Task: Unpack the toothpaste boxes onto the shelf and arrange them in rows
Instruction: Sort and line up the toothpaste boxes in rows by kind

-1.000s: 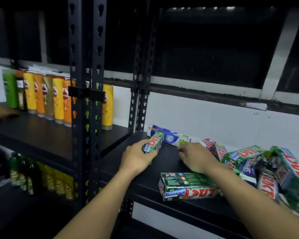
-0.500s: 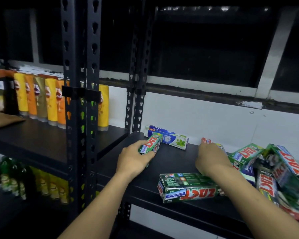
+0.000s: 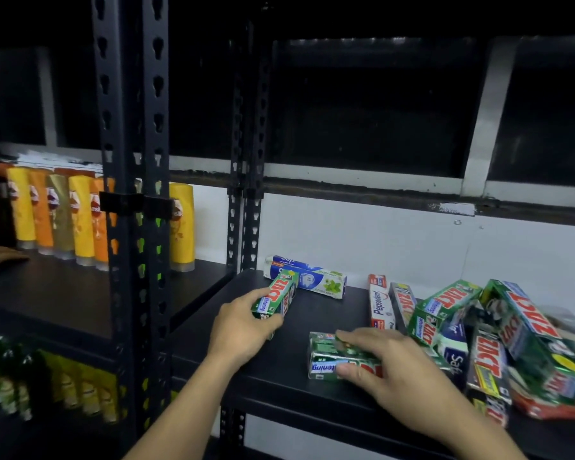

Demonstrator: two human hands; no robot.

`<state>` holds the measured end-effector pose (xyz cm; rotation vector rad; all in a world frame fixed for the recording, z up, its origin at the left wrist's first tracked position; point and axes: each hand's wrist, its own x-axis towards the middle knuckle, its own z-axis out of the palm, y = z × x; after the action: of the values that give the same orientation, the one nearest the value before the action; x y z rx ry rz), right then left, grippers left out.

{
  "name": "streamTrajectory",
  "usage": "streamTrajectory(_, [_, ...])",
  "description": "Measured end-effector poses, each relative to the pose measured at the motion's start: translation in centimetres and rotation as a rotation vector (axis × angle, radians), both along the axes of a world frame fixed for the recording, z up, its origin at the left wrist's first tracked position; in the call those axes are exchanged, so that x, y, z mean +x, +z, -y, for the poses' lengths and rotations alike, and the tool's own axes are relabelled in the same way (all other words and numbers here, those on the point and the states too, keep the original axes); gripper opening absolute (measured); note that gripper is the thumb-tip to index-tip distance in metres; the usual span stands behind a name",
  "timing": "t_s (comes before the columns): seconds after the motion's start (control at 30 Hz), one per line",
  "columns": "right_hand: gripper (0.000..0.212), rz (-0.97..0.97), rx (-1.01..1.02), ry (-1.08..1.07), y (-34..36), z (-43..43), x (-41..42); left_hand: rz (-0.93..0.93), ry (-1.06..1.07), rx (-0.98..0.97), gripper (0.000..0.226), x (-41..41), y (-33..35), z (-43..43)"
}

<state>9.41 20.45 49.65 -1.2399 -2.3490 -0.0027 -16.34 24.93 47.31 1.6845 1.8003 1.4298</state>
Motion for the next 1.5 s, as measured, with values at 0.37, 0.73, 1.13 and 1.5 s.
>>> streamTrajectory(0.37, [0.079,0.048,0.075,-0.197,-2.5,-0.5,0.2,-0.077,0.014,0.008,0.046,0.4,0.4,1.0])
streamTrajectory(0.73, [0.035,-0.098,0.43,-0.229,0.8,2.9,4.2,0.093,0.074,0.148,0.036,3.7,2.6,3.8])
streamTrajectory(1.13, [0.038,-0.081,0.359,-0.594,2.8,4.5,17.3,0.097,-0.301,0.324,0.044,21.6,9.6,7.8])
streamTrajectory(1.5, [0.048,-0.061,0.23,-0.631,1.1,3.7,24.9,-0.119,-0.223,0.33,0.046,31.4,7.2,6.5])
